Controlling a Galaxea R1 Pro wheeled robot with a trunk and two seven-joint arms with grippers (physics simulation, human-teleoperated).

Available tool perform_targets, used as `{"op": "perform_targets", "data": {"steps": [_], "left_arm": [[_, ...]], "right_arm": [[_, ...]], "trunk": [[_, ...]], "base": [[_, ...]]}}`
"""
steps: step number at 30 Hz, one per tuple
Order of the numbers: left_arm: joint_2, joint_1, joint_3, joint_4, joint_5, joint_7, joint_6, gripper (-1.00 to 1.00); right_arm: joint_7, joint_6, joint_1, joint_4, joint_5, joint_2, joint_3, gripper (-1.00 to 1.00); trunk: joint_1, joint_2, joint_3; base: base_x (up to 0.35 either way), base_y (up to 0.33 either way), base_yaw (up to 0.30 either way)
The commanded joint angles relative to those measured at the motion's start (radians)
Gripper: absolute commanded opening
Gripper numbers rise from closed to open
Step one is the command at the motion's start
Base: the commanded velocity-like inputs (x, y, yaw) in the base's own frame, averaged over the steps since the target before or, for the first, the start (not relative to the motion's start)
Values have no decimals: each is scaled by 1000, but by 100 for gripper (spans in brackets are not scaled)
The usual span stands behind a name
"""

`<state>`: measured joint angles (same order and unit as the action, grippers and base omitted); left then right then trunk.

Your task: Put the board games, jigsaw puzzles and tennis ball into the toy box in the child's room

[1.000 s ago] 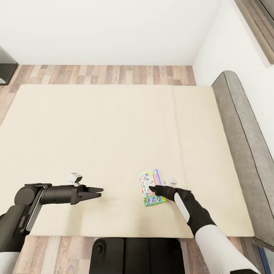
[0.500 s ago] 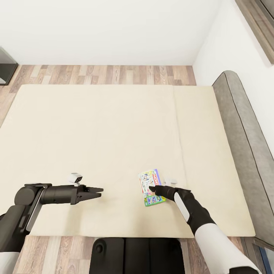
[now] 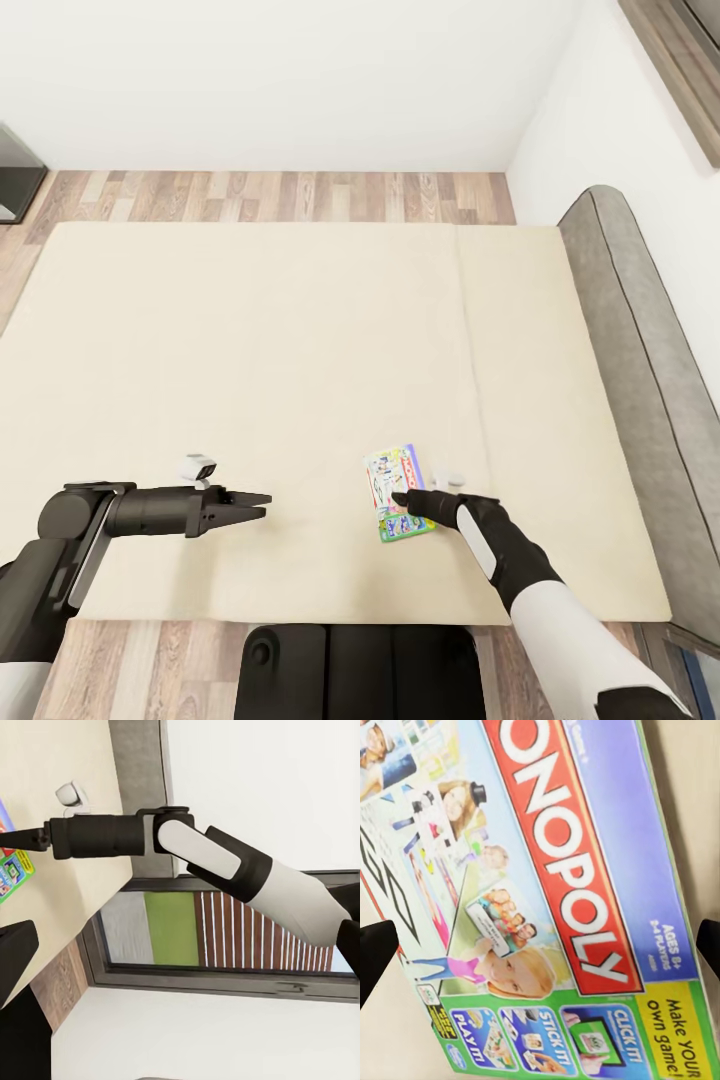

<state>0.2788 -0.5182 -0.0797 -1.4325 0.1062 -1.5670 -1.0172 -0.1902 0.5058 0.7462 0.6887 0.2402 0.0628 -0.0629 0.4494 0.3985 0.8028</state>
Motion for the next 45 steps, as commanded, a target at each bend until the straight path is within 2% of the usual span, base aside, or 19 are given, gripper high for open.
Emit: {"op": "perform_targets", "data": {"steps": [1, 45], "left_arm": [[0, 0, 0, 0, 0, -4, -11, 100], [0, 0, 0, 1, 1, -4, -11, 100]], "right_arm": [[0, 5, 1, 0, 2, 0, 0, 100], [5, 5, 2, -7, -1, 4, -1, 100]], "trunk": [[1, 2, 1], [1, 2, 1]], "base": [[0, 63, 0], [0, 43, 0]]}}
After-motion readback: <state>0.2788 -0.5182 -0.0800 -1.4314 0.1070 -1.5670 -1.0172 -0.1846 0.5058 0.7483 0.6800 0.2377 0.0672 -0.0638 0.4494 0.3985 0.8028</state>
